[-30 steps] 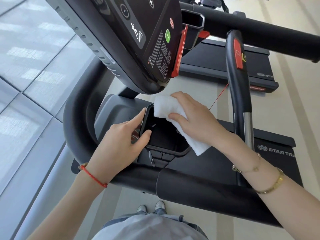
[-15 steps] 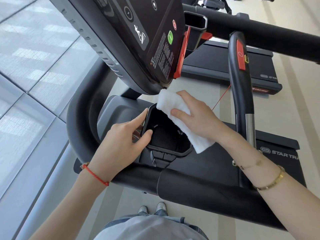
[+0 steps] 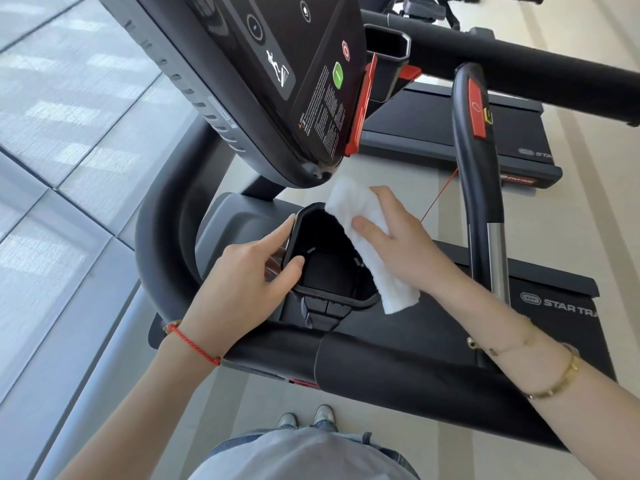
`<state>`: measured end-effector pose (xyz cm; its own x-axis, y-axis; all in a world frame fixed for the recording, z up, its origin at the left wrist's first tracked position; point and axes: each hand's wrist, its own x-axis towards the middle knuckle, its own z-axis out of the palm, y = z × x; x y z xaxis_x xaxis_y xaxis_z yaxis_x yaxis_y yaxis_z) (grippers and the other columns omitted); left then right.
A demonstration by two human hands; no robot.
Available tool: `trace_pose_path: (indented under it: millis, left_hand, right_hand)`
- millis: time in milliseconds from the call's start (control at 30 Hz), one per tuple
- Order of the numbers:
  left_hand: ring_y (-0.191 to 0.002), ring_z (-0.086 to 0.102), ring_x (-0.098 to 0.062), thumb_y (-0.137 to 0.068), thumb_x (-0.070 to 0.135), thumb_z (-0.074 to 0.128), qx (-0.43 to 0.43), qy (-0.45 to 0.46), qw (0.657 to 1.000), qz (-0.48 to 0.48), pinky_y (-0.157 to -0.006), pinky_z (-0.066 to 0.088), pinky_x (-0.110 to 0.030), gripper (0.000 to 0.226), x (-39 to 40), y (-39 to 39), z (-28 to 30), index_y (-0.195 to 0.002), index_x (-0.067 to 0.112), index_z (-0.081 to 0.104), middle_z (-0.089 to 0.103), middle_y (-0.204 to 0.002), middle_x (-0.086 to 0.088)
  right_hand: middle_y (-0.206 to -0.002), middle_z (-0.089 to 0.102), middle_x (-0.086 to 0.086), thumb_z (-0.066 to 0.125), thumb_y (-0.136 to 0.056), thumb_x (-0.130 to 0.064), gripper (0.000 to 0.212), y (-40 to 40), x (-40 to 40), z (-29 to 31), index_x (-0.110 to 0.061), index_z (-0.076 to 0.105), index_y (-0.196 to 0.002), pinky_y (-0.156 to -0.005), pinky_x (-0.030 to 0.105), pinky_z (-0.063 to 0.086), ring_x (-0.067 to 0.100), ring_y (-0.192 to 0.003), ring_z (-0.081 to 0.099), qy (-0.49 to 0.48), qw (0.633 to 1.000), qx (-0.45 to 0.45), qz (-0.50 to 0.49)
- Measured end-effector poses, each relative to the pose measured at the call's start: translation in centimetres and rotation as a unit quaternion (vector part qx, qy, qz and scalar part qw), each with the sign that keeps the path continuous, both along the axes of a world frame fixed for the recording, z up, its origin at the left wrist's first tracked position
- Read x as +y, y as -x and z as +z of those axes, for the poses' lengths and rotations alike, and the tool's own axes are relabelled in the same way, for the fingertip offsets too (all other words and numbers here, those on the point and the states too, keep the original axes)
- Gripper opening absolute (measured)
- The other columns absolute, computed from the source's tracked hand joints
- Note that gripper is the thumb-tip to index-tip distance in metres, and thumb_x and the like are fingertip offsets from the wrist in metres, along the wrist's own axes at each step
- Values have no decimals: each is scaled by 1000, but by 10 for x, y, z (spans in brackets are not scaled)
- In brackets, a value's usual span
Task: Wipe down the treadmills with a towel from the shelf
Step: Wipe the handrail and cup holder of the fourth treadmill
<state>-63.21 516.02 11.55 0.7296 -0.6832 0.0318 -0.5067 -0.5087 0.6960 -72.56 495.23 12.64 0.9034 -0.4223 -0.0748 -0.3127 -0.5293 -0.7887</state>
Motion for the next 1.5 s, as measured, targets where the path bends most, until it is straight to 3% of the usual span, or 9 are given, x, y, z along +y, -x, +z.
trace_pose_path:
  millis: [100, 267, 433, 667, 867, 1033, 1167, 1300, 1500]
  left_hand:
    - [-74, 66, -7, -85, 50, 51, 2, -1, 1000, 3, -82, 58, -35, 63, 0, 0, 0, -147, 43, 41, 70, -84, 9]
    - [-75, 67, -9, -87, 48, 53, -3, -5, 1000, 0, -84, 57, -35, 63, 0, 1, 0, -148, 42, 39, 70, -82, 6]
    - [-72, 67, -11, -87, 48, 53, -4, -1, 1000, -2, -84, 57, -34, 63, 1, 0, -1, -148, 41, 40, 70, -79, 5]
    - [-73, 67, -8, -85, 52, 49, -8, -12, 1000, -2, -84, 58, -32, 66, 0, 1, -1, -149, 41, 38, 71, -82, 8]
    - [-72, 67, -10, -88, 45, 54, -9, -7, 1000, 0, -84, 57, -34, 62, 1, 1, 0, -149, 40, 39, 70, -81, 8]
    - [-72, 67, -10, -87, 48, 50, -10, -10, 1000, 0, -83, 57, -35, 63, 1, 3, 1, -149, 40, 39, 71, -80, 5]
    - [-73, 66, -10, -91, 51, 42, -13, -33, 999, -12, -80, 57, -39, 62, -1, 4, 3, -152, 40, 33, 71, -83, 4]
    - [-64, 51, -7, -97, 48, 29, -3, -19, 1000, -18, -67, 48, -35, 54, -2, 4, 3, -150, 40, 35, 52, -65, 16]
    - [-112, 58, -14, -103, 45, 25, -3, 3, 1000, -6, -94, 48, -40, 50, 0, 7, 7, -149, 33, 41, 62, -123, 13]
  right_hand:
    - [-124, 37, -9, 48, -100, -33, 38, 20, 18, -9, -30, 31, -133, -77, 6, 35, -4, -99, 45, -16, 998, -27, -45]
    - [-128, 33, -13, 47, -100, -34, 38, 27, 29, -14, -38, 26, -132, -79, 13, 33, -13, -103, 42, -69, 994, -28, -85]
    - [-127, 50, -2, 46, -101, -35, 37, 8, 12, -4, -26, 32, -133, -82, 27, 42, 14, -107, 53, -66, 995, -2, -70]
    - [-129, 24, -22, 48, -99, -29, 50, 42, 46, -16, -47, 17, -134, -79, 9, 33, -31, -104, 29, -94, 991, -41, -80]
    - [-132, 44, -2, 48, -100, -29, 44, 11, 15, -5, -22, 28, -138, -85, 25, 35, 12, -109, 48, -39, 998, -6, -58]
    - [-135, 28, -14, 45, -100, -31, 43, 30, 25, -10, -30, 26, -139, -86, 0, 29, -16, -109, 35, 39, 999, -26, -6]
    - [-152, 14, -14, 45, -101, -25, 45, 42, 26, -2, -23, 30, -144, -97, -6, 12, -3, -136, 17, 107, 993, -25, 48]
    - [-155, 23, 8, 55, -98, -13, 53, 34, 22, 14, -7, 34, -146, -108, 3, 5, 12, -143, 13, 294, 932, 2, 210]
    - [-117, 54, -1, 51, -96, -27, 29, 1, 15, 18, -12, 49, -121, -87, 25, 41, 10, -104, 49, 274, 906, 32, 320]
